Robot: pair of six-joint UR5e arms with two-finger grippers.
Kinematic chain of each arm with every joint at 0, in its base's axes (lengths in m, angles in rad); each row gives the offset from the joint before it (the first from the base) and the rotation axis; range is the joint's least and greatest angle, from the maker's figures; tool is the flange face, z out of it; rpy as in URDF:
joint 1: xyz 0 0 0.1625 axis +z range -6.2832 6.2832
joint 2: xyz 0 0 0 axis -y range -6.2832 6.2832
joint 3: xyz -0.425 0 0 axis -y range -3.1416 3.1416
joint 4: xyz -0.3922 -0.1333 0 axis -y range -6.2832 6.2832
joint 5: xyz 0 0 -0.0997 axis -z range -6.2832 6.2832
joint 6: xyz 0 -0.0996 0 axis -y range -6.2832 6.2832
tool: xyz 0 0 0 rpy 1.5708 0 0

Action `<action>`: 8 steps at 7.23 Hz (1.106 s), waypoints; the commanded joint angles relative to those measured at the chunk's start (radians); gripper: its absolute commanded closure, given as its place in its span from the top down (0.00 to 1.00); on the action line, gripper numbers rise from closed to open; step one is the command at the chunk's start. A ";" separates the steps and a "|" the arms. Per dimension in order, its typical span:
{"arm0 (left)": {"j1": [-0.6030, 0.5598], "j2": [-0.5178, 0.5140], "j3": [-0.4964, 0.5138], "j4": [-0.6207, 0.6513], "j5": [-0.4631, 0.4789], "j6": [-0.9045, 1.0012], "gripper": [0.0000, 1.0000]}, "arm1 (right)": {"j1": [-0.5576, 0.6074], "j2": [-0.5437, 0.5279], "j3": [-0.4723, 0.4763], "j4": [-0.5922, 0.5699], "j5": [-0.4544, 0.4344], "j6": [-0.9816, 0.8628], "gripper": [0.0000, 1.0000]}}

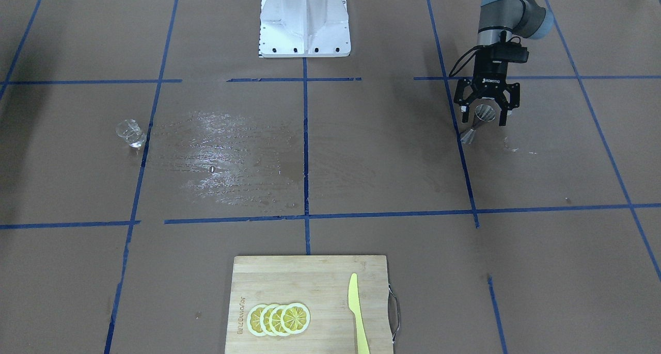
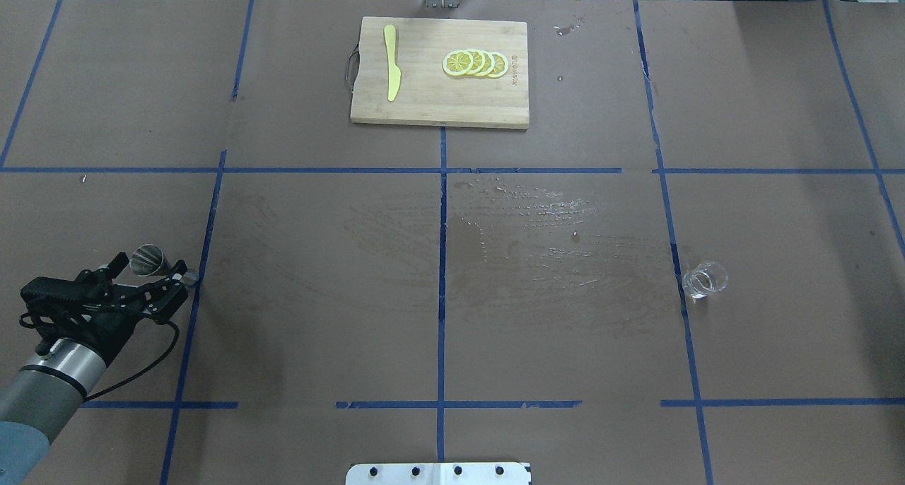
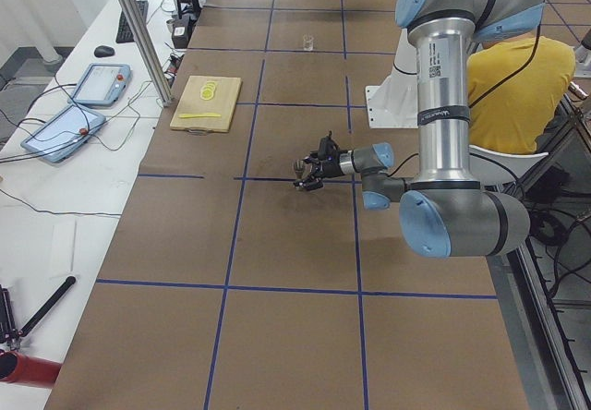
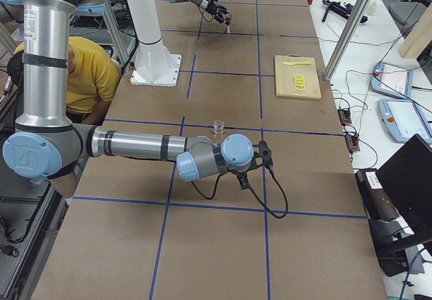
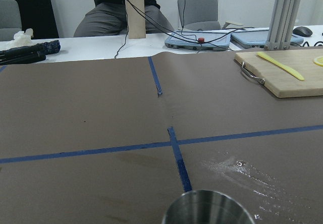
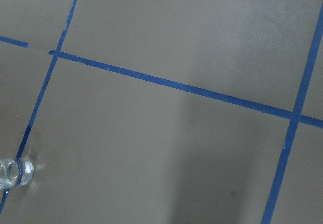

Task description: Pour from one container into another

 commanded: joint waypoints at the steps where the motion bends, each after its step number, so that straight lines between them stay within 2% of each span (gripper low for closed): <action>1: 0.001 -0.042 0.065 -0.006 0.064 -0.014 0.99 | 0.000 -0.003 0.001 0.002 0.001 0.000 1.00; 2: 0.001 -0.048 0.072 -0.008 0.069 -0.029 0.98 | -0.001 -0.003 0.001 0.002 0.001 0.002 1.00; 3: 0.016 -0.053 0.105 -0.009 0.074 -0.081 0.90 | -0.001 -0.003 0.001 0.002 0.001 0.002 1.00; 4: 0.034 -0.053 0.125 -0.009 0.124 -0.086 0.85 | -0.001 -0.003 0.001 0.002 0.000 0.003 1.00; 6: 0.061 -0.059 0.119 -0.012 0.154 -0.086 0.67 | 0.000 -0.003 0.001 0.000 0.001 0.005 1.00; 8: 0.061 -0.064 0.116 -0.014 0.155 -0.086 0.59 | -0.001 -0.003 0.001 0.000 0.001 0.005 1.00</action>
